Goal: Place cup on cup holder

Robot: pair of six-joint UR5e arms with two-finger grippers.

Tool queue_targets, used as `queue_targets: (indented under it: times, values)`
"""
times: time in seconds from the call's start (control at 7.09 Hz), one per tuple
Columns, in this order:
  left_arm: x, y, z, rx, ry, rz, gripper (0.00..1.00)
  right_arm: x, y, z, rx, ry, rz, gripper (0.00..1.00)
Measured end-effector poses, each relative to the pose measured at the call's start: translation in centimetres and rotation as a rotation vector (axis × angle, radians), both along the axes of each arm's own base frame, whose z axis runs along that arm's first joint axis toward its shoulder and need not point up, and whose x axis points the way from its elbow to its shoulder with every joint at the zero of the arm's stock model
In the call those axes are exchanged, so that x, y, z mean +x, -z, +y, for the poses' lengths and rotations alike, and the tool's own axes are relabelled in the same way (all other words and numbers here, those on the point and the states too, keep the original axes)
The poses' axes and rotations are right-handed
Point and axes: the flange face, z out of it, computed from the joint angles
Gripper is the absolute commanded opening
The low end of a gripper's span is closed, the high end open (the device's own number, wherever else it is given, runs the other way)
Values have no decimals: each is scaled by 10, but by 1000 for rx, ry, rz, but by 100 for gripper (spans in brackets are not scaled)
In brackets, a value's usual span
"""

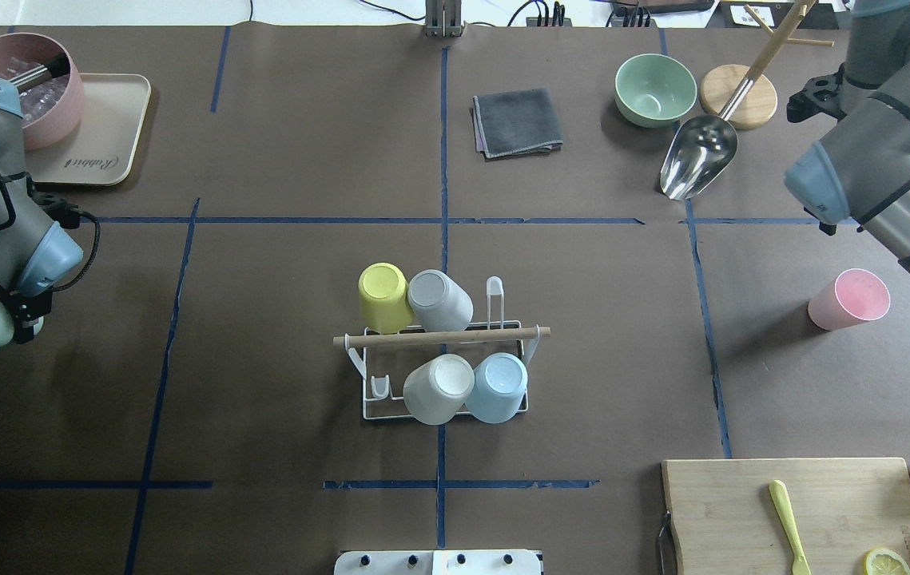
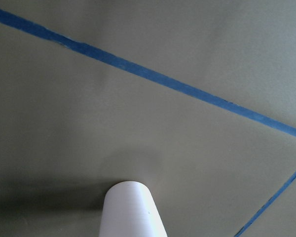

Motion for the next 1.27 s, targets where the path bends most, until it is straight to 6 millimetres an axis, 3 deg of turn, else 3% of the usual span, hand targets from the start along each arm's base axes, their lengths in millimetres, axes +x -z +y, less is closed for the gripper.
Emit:
queue_targets:
  times: [0.28, 0.42, 0.99, 1.27]
  values:
    - [-14, 65, -4, 126, 10, 54, 1, -49, 4, 11, 3, 147, 65, 100]
    - [-18, 96, -9, 182, 13, 76, 1, -64, -1, 19, 20, 250, 94, 100]
    - [-7, 191, -27, 490, 26, 274, 1, -86, -32, 32, 24, 473, 157, 100]
    - [-7, 248, -19, 695, 74, 400, 1, -92, -38, 29, 18, 507, 172, 100]
